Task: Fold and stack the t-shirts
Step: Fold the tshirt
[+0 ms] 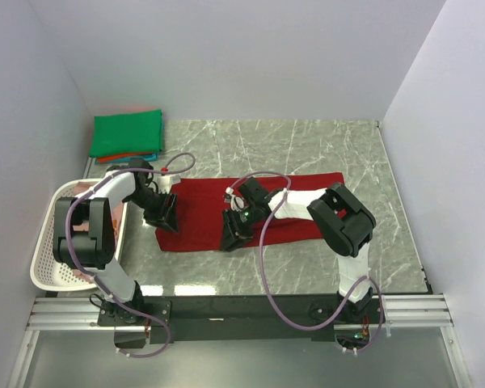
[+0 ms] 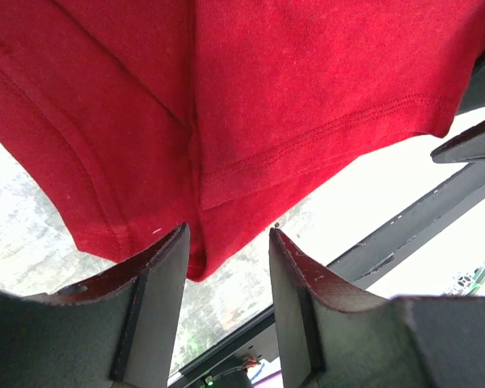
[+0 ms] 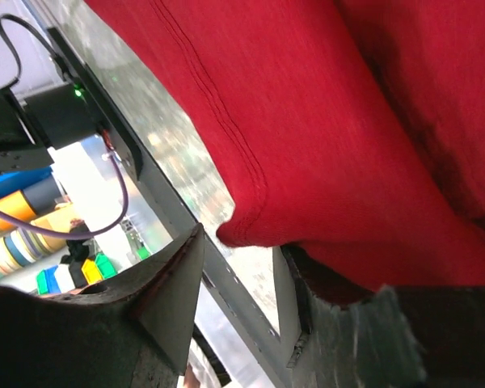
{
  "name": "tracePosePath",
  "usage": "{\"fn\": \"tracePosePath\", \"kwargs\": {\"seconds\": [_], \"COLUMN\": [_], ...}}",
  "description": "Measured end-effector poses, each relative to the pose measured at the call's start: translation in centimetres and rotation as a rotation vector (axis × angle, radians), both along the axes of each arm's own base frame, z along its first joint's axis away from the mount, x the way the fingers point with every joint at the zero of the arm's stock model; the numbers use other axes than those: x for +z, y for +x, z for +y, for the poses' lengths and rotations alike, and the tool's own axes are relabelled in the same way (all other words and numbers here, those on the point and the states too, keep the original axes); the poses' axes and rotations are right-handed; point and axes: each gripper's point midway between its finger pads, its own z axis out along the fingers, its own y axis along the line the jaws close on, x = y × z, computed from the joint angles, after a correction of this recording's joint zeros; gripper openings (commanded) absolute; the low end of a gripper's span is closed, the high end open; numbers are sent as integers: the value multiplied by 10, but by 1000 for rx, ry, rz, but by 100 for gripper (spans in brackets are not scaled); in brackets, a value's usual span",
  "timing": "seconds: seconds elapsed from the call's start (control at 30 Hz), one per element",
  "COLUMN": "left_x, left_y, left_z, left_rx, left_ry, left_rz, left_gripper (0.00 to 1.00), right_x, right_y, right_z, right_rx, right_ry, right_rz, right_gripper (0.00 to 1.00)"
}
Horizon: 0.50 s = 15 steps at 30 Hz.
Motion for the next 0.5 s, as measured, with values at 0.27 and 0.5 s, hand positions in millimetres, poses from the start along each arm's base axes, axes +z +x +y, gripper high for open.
{"fn": "tracePosePath", "kwargs": {"seconds": [0.27, 0.5], "left_x": [1, 5], "left_y": [-4, -5], "left_z": [0, -1], "left_rx": [-3, -16], "left_ry": [1, -11], "left_rz": [16, 13], "left_gripper": [49, 48], "right_x": [1, -1], "right_y": [9, 12], "right_z": [9, 6], "right_rx": [-13, -23], "right_ry": [7, 3], "right_rz": [2, 15], "right_gripper": [8, 0]}}
